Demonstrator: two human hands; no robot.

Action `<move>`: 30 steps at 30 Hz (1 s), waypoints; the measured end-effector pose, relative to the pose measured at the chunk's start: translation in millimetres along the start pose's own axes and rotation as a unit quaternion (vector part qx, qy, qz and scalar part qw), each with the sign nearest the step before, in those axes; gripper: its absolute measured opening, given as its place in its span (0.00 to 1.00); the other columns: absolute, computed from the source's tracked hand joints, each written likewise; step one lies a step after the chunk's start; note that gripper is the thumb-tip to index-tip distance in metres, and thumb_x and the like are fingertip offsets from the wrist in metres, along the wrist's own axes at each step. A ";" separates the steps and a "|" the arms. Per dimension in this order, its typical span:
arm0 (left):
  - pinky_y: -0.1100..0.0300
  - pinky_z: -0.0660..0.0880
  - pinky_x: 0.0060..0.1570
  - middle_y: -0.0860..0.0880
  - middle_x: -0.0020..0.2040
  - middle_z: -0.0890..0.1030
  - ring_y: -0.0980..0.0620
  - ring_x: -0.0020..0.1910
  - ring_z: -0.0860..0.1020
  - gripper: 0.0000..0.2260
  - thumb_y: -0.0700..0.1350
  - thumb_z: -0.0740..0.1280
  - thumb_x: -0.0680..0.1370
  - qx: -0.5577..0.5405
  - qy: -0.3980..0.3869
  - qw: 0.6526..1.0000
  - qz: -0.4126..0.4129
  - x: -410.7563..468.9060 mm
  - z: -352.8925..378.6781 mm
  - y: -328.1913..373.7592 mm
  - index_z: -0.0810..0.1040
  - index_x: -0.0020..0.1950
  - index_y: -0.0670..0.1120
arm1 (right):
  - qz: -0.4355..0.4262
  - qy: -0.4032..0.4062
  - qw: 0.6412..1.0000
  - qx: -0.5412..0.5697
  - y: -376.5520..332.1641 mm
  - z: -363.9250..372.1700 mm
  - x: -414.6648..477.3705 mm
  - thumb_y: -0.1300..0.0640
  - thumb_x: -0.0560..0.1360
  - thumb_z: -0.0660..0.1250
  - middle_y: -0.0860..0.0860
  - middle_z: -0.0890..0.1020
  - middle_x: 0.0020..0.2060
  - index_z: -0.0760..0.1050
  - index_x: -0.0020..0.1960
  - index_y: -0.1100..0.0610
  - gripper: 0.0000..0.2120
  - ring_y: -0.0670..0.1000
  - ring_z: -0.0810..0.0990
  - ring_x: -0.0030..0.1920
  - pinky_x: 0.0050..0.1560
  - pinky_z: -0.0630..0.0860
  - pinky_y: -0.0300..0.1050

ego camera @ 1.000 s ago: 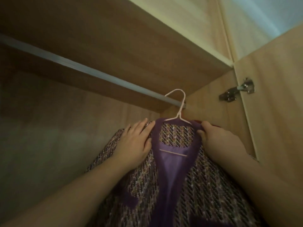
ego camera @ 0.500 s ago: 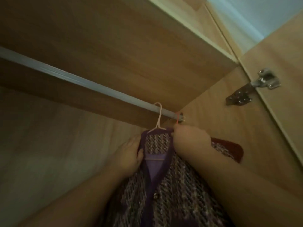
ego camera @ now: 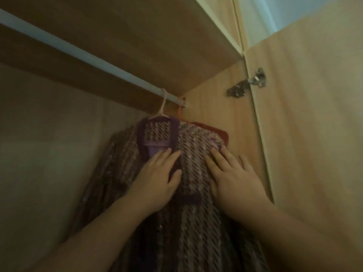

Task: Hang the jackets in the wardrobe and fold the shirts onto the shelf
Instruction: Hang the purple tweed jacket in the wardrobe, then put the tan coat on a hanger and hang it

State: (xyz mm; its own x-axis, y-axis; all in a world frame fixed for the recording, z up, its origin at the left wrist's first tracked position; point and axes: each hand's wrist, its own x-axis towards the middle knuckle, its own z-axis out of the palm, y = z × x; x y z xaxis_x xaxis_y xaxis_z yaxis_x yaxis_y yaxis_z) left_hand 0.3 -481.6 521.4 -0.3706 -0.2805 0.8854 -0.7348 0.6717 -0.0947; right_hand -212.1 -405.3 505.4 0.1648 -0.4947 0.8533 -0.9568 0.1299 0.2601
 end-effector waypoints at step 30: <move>0.45 0.49 0.77 0.45 0.82 0.52 0.41 0.80 0.47 0.31 0.60 0.58 0.80 -0.370 -0.426 0.805 0.180 -431.3 84.1 828.8 0.52 0.81 0.56 | 0.502 -0.357 0.770 -0.165 275.9 -377.1 -846.8 0.46 0.79 0.58 0.53 0.60 0.79 0.58 0.79 0.50 0.30 0.56 0.54 0.79 0.75 0.57 0.59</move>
State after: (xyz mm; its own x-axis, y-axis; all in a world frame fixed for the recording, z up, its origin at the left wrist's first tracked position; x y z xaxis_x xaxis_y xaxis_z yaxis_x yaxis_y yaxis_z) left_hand -496.7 138.4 22.8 -0.9713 -0.1339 0.1968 -0.0698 0.9507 0.3020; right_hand -525.3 373.4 25.1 -0.9049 -0.3337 0.2643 -0.3839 0.9080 -0.1680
